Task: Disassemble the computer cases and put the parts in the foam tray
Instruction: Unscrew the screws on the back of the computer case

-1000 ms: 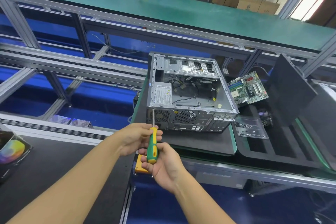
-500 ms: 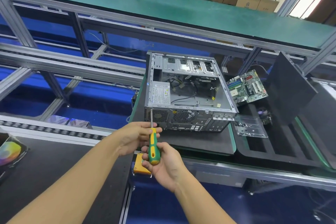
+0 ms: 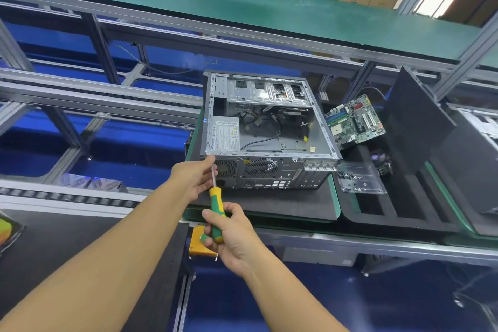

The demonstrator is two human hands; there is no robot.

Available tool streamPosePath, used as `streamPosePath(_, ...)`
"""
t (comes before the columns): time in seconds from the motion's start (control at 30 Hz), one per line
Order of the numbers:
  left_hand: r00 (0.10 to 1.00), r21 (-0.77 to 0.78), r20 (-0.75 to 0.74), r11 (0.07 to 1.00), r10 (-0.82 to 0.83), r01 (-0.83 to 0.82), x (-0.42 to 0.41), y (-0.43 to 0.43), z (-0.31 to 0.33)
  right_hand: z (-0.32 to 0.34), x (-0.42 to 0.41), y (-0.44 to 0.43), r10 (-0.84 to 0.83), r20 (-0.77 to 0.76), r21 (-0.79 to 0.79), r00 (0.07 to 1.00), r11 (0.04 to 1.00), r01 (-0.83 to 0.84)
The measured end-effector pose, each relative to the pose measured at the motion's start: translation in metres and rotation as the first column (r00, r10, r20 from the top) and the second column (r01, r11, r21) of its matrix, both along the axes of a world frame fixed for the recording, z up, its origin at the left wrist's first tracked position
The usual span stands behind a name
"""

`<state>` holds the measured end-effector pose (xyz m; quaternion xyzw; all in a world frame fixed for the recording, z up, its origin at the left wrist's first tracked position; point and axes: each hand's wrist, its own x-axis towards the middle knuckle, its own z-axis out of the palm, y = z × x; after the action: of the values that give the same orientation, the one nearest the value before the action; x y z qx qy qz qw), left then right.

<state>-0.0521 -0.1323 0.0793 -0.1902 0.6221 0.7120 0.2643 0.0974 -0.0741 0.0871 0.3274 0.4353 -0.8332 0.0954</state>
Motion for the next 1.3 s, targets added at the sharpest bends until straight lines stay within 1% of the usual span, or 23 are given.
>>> streamPosePath(0.17,1.0,0.028,-0.016,1.0,-0.012,0.012,-0.001,-0.001,-0.009,0.005,0.009,0.011,0.138,0.024,0.163,0.99,0.977,-0.14)
streamPosePath(0.27,1.0,0.059,-0.003,0.998,0.019,-0.019,-0.004,0.003,-0.013,0.007,0.013,0.021,0.183,0.021,0.211,0.983,0.96,-0.184)
streamPosePath(0.43,0.996,0.041,-0.042,0.996,0.08,-0.078,0.0,0.01,-0.02,0.006,0.016,0.027,0.209,0.004,0.199,0.978,0.958,-0.205)
streamPosePath(0.63,0.991,-0.012,-0.089,0.995,0.097,-0.098,0.005,0.015,-0.019,-0.001,0.022,0.027,0.217,0.027,0.181,0.976,0.959,-0.218)
streamPosePath(0.73,0.983,-0.066,-0.145,0.99,0.111,-0.121,0.01,0.018,-0.017,-0.003,0.019,0.028,0.221,0.02,0.186,0.975,0.957,-0.221)
streamPosePath(0.83,0.979,-0.075,-0.176,0.99,0.101,-0.115,0.015,0.022,-0.014,-0.003,0.016,0.028,0.229,-0.003,0.213,0.973,0.951,-0.223)
streamPosePath(0.9,0.985,-0.04,-0.136,0.993,0.107,-0.114,0.016,0.024,-0.011,-0.004,0.015,0.027,0.215,-0.009,0.228,0.976,0.951,-0.208)
streamPosePath(1.0,0.986,0.039,-0.057,0.987,0.16,-0.158,0.015,0.024,-0.008,-0.006,0.018,0.027,0.212,-0.011,0.231,0.977,0.951,-0.204)
streamPosePath(1.1,0.982,0.039,-0.042,0.983,0.183,-0.181,0.016,0.019,-0.01,-0.01,0.026,0.034,0.217,-0.038,0.234,0.976,0.951,-0.202)
streamPosePath(1.17,0.98,0.036,-0.003,0.979,0.201,-0.2,0.019,0.016,-0.017,-0.012,0.033,0.045,0.203,-0.063,0.251,0.977,0.951,-0.182)
streamPosePath(1.23,0.984,0.01,0.041,0.984,0.175,-0.176,0.026,0.018,-0.027,-0.014,0.039,0.061,0.155,-0.105,0.248,0.982,0.961,-0.125)
streamPosePath(1.3,0.997,-0.038,0.047,0.998,0.057,-0.056,0.038,0.03,-0.035,-0.013,0.042,0.081,0.073,-0.163,0.215,0.984,0.976,-0.036)
